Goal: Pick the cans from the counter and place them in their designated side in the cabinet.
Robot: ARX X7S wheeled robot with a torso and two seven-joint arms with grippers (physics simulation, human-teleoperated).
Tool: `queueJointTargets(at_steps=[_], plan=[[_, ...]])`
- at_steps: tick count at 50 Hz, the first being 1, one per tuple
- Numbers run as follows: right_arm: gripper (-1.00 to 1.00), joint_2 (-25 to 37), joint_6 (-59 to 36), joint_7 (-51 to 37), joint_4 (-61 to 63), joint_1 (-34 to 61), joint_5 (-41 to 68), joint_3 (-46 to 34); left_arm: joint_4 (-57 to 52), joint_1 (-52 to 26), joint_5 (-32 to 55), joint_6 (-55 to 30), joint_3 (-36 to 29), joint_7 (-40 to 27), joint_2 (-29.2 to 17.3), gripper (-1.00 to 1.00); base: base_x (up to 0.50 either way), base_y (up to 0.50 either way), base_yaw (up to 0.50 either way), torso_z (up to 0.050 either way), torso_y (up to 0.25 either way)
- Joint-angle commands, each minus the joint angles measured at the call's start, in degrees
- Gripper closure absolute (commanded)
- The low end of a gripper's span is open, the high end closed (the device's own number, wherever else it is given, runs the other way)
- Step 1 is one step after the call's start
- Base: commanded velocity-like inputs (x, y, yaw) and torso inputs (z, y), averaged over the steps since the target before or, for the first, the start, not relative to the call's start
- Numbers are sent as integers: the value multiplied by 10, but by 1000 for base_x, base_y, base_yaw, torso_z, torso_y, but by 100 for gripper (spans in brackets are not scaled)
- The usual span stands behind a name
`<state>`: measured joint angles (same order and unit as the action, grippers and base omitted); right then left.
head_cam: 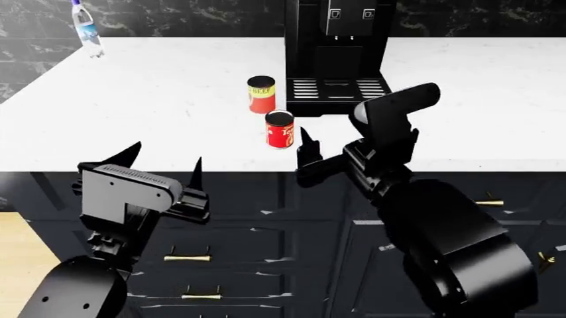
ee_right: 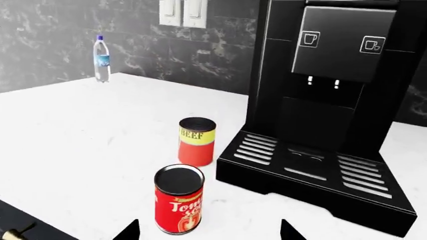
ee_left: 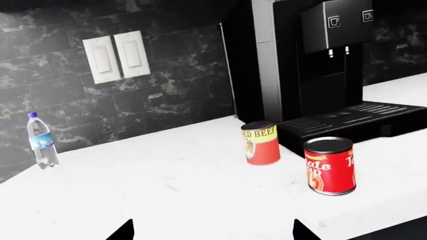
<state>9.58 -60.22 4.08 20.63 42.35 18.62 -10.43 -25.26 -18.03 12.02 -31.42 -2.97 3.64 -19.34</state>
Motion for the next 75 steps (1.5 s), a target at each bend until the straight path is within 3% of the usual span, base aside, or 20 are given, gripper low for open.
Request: queueJointTargets(at_steps=[1, 10, 26, 36, 45, 75], plan=[[-100, -27, -34, 17, -112, 65, 28, 16, -9, -22, 4, -19, 7, -3, -10, -100, 0, 0, 0, 0, 0], [-100, -44, -37, 30, -205, 99, 47, 36, -9, -28, 8, -19, 6, -3, -9, -100, 0, 0, 0, 0, 0], [-100, -53, -23, 39, -233, 118, 66, 24, -10, -21, 15, -14, 13, -7, -8, -100, 0, 0, 0, 0, 0], [-100, -52, 28, 44, -277, 121, 48, -10, -10, -18, 18, -11, 15, -9, -10, -100, 0, 0, 0, 0, 0], [-100, -50, 145, 65, -353, 124, -7, -86, -7, -18, 18, -8, 16, -11, -11, -100, 0, 0, 0, 0, 0], [-100, -79, 236, 79, -488, 165, 29, -87, -14, -15, 24, -9, 21, -16, -21, -100, 0, 0, 0, 0, 0]])
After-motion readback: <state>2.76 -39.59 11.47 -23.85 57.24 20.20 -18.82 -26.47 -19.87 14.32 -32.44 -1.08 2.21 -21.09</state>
